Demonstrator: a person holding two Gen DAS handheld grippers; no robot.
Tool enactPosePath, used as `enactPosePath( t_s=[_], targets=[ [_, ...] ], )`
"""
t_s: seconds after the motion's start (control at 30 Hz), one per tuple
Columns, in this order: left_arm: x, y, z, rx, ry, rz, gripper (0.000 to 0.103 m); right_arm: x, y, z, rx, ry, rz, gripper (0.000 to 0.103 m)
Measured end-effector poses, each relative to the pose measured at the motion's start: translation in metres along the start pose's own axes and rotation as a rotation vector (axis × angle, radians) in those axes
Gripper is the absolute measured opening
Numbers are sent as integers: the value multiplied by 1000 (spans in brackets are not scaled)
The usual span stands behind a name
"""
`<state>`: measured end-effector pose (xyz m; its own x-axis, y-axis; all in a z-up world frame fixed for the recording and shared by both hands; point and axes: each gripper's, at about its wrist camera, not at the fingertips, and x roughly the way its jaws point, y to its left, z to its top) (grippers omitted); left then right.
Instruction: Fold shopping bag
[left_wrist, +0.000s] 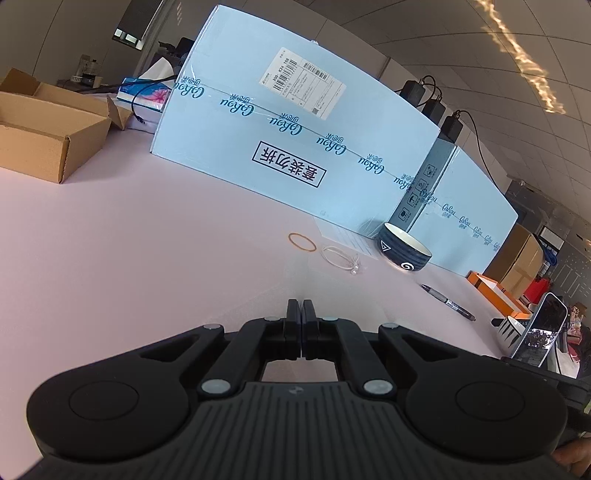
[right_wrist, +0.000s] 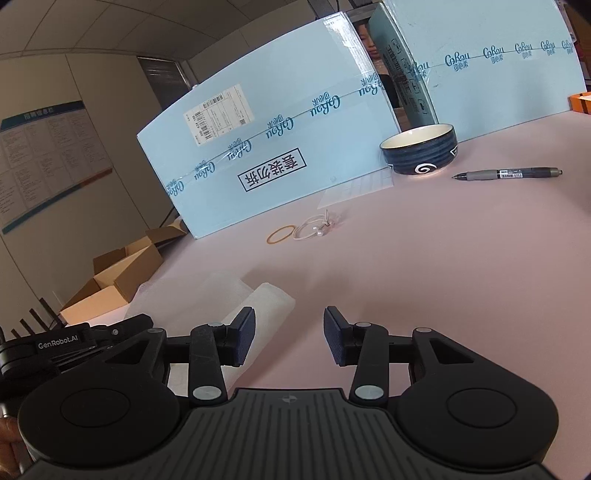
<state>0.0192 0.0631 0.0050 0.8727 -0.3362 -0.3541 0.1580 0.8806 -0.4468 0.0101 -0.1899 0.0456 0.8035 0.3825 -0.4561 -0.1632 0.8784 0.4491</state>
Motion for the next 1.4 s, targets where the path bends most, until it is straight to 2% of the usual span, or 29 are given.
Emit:
enactPosePath(
  t_s=[0.13,0.17,0.2,0.27,0.37,0.63,0.73,0.9,1.13,1.2,1.27,1.4],
  targets=[
    [-4,-4,1,17,-6,-7,1,-1,31,0,-123,-11,94,38],
    [-3,-4,0,15,-3,-5,1,1,40,-1,-147,-9,115,33],
    [-3,-4,-1,13,1,-2,1,4,47,-2,-165,-2,125,23],
    [-2,-3,-2,10,5,5,1,14,67,-7,-231,40,138,14],
    [-3,0,-2,4,5,19,1,25,83,-17,-283,94,153,14],
    [-6,4,-3,1,-1,13,1,37,93,-32,-336,176,125,14],
    [-7,5,-3,0,-3,18,1,32,90,-33,-352,172,114,14],
    [-8,10,-4,-5,0,35,1,13,62,-30,-310,158,51,14],
    [-10,11,-7,-9,-2,47,1,-18,30,-25,-270,122,-85,18],
    [-11,10,-7,-8,-2,47,1,-27,26,-22,-253,89,-96,18],
    [-11,10,-8,-9,-1,44,1,-32,27,-19,-238,63,-68,18],
    [-10,7,-10,-3,6,44,1,-32,55,-15,-286,24,61,18]
  ],
)
